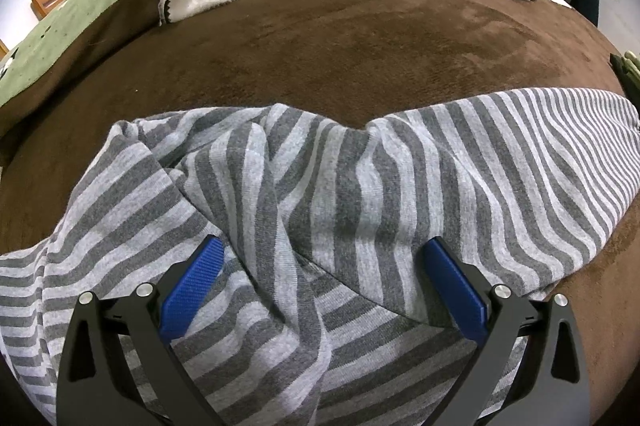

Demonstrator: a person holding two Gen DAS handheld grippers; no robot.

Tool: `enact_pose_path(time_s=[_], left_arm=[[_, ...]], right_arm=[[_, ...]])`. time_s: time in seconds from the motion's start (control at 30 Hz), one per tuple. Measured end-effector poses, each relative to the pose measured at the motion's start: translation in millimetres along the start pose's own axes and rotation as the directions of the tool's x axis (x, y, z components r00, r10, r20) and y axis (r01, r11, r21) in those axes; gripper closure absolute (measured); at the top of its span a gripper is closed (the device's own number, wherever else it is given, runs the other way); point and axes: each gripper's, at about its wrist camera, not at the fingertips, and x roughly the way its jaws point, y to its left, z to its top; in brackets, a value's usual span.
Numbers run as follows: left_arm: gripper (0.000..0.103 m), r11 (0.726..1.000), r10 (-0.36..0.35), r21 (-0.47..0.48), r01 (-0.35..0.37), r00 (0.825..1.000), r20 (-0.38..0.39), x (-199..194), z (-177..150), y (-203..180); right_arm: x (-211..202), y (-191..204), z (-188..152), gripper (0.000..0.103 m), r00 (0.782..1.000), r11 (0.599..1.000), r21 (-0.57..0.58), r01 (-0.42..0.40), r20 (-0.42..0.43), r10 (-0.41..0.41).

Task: Fold large clothes
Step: 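Open the right tool and grasp the grey ribbed cuff of that sleeve, then lift the cuff with the right tool, lay it over the body, open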

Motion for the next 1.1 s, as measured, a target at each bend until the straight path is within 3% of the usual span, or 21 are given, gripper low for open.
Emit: enact_pose_path(time_s=[0.03, 0.37, 0.57, 0.87, 1.0, 1.1], left_arm=[[0.005, 1.0, -0.001, 0.001, 0.001, 1.0, -0.001, 0.1, 0.0, 0.0], [0.005, 1.0, -0.002, 0.002, 0.002, 1.0, -0.002, 0.4, -0.3, -0.5], [0.005, 1.0, -0.004, 0.004, 0.004, 1.0, -0.007, 1.0, 0.4, 0.9], [0.005, 1.0, 0.007, 0.003, -0.007, 1.0, -0.021, 3.2, 1.9, 0.0], [0.006, 1.0, 0.003, -0.007, -0.003, 1.0, -0.016, -5.5, 7.8, 0.9], [0.006, 1.0, 0.009, -0.013, -0.009, 1.0, 0.029, -28.1, 12.2, 6.8]], right_arm=[[1.1, -0.4, 1.1, 0.085, 1.0, 1.0, -0.003, 0.004, 0.003, -0.004], [-2.2, 15.2, 8.0, 0.089, 1.0, 0.996, -0.084, 0.025, 0.018, -0.024], [-30.5, 44.6, 17.8, 0.089, 0.998, 0.988, -0.153, 0.014, 0.064, -0.004], [-107.2, 135.6, 28.5, 0.089, 0.98, 0.953, -0.286, -0.102, 0.135, 0.145], [-145.2, 192.8, 21.9, 0.089, 0.96, 0.911, -0.375, -0.171, 0.146, 0.241], [-165.8, 233.2, 15.3, 0.089, 0.937, 0.871, -0.423, -0.249, 0.123, 0.328]])
